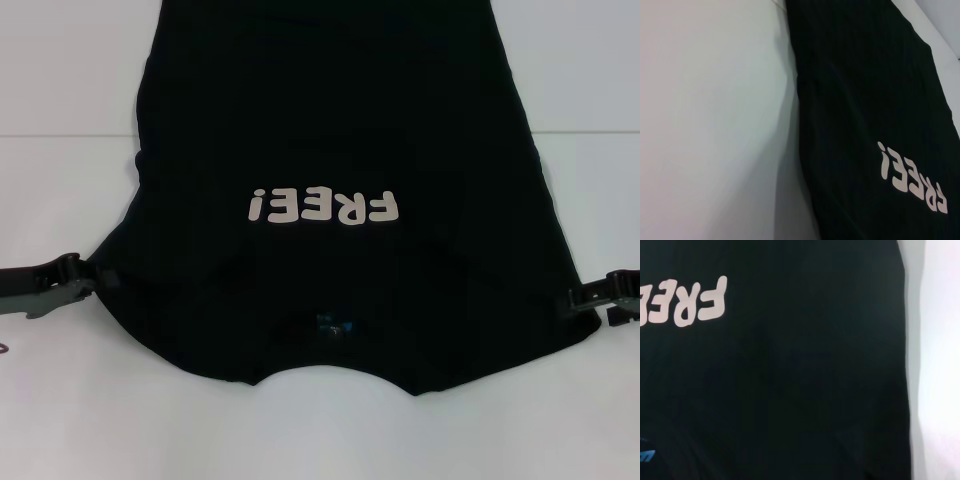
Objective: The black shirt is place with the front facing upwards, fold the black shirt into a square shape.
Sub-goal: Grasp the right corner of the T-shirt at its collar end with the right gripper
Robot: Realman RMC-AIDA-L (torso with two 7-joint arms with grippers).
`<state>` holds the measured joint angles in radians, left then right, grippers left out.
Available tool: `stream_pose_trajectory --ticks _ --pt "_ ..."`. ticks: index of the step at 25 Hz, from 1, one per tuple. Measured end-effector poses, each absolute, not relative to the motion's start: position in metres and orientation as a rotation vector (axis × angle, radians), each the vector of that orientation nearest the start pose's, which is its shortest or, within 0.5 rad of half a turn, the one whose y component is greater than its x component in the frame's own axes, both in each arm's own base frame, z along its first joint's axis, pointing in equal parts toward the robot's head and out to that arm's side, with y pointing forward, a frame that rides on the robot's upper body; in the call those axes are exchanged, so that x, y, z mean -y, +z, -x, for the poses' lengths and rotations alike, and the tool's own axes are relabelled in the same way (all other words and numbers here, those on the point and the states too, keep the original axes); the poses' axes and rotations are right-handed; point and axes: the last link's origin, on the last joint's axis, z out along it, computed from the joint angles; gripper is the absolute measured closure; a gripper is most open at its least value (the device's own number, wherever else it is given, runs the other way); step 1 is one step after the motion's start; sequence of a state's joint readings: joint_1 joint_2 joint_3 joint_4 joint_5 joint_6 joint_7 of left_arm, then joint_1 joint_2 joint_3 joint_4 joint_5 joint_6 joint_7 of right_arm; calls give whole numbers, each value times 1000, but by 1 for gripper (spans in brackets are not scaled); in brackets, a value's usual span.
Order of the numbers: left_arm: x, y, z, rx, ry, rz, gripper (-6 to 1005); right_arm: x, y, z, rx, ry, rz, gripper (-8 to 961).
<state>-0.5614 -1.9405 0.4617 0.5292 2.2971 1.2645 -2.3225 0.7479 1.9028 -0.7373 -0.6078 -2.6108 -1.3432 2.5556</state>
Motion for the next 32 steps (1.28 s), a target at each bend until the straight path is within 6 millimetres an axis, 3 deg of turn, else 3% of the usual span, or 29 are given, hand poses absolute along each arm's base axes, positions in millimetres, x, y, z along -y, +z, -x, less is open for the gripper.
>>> stream_pose_trajectory --ticks 32 --pt "-355 51 350 -2466 735 -2461 972 -395 44 -296 -1751 -110 2139 102"
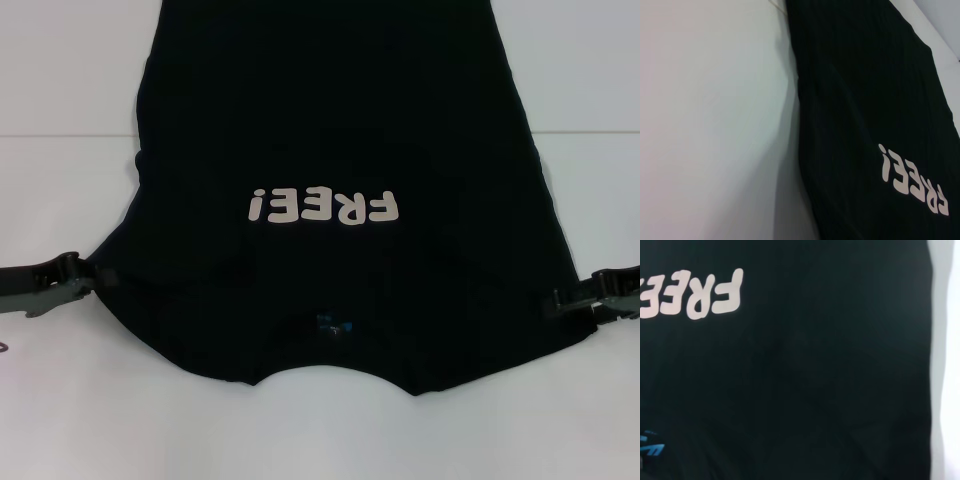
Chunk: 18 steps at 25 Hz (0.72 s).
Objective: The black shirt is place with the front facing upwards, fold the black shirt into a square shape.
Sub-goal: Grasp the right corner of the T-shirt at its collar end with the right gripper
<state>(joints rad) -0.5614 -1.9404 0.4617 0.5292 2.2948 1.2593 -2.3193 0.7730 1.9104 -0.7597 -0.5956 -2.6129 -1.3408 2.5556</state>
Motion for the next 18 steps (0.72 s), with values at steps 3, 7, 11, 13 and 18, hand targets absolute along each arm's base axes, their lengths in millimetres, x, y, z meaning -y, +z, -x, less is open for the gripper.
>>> stream_pose_trajectory --ticks 3,7,11,13,18 --pt "-355 51 350 -2466 735 -2461 972 -394 46 -298 -1748 -124 2132 106" --pt "-355 51 350 -2465 735 -2461 972 -394 46 -301 -1732 -155 2123 110" --pt "-356 51 350 -2464 735 -2462 972 -395 44 -300 -1729 -155 2127 115" --pt "-356 51 350 -2464 735 -2462 972 -395 44 -299 -1728 -154 2128 117" --pt "-355 51 350 -2466 737 -2461 972 -396 44 -298 -1725 -152 2131 123"
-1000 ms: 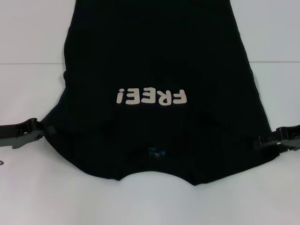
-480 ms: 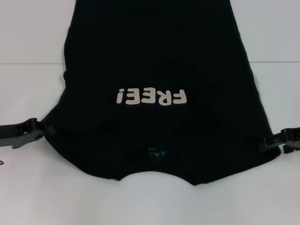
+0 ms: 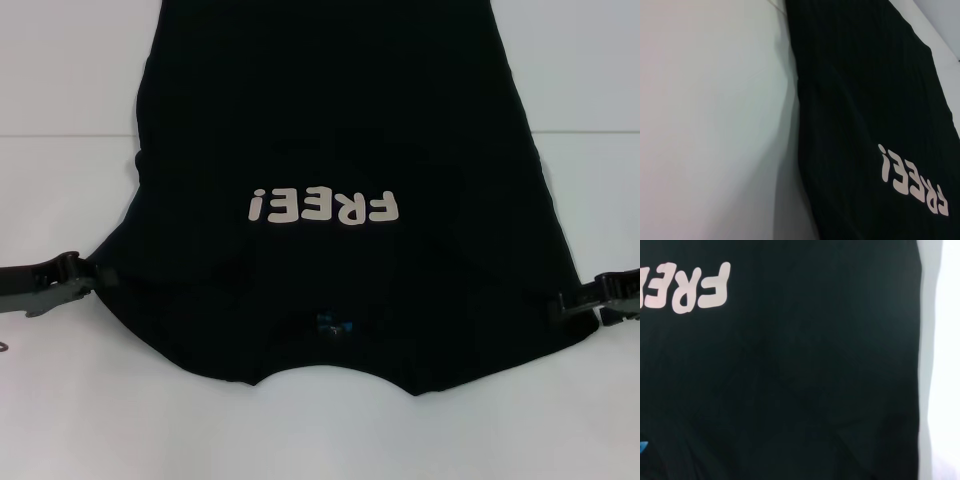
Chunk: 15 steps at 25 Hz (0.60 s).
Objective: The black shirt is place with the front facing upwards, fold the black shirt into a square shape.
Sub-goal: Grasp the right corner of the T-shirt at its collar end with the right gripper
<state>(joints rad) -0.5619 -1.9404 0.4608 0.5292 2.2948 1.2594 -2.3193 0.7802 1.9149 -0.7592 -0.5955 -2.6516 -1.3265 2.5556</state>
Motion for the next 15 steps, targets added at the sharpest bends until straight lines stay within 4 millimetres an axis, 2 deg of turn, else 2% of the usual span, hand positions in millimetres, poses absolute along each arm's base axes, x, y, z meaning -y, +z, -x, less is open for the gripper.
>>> stream_pose_trajectory --ticks 15 --pt "-355 51 350 -2467 738 -2460 972 -398 39 -293 -1715 -150 2146 140"
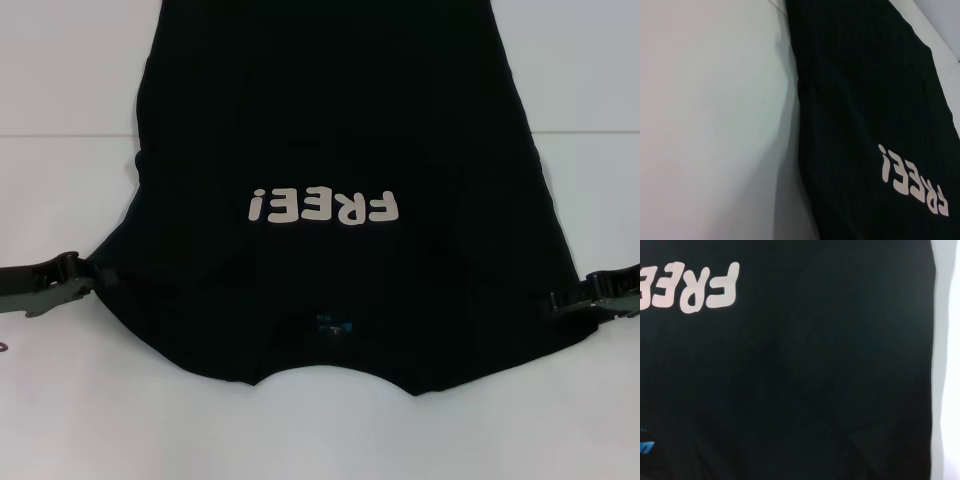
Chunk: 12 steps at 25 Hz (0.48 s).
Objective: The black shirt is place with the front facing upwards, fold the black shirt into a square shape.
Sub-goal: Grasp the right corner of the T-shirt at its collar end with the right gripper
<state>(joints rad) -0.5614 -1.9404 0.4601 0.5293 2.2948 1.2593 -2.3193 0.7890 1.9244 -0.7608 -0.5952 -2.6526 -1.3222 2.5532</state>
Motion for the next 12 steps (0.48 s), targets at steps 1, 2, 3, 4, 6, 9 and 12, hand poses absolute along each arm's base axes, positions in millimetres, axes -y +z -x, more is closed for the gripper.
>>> stream_pose_trajectory --ticks 1,2,3,4,6,9,12 --pt "-355 52 350 -2468 739 -2459 972 -398 39 -293 -1715 -150 2146 141" --pt "-355 52 351 -2469 740 -2459 972 -398 39 -293 -1715 -151 2146 142" --pt "-355 52 351 -2469 741 -2459 972 -397 39 -293 -1716 -151 2146 143" --pt "-355 52 351 -2469 741 -2459 972 -397 38 -294 -1718 -152 2147 144" --pt "-355 52 351 -2470 743 -2459 972 -397 37 -292 -1718 -154 2155 147" --pt "-355 52 351 -2471 744 -2458 972 -398 35 -291 -1716 -155 2164 150" --pt "-355 52 351 -2471 746 -2458 972 -399 33 -288 -1712 -154 2170 153"
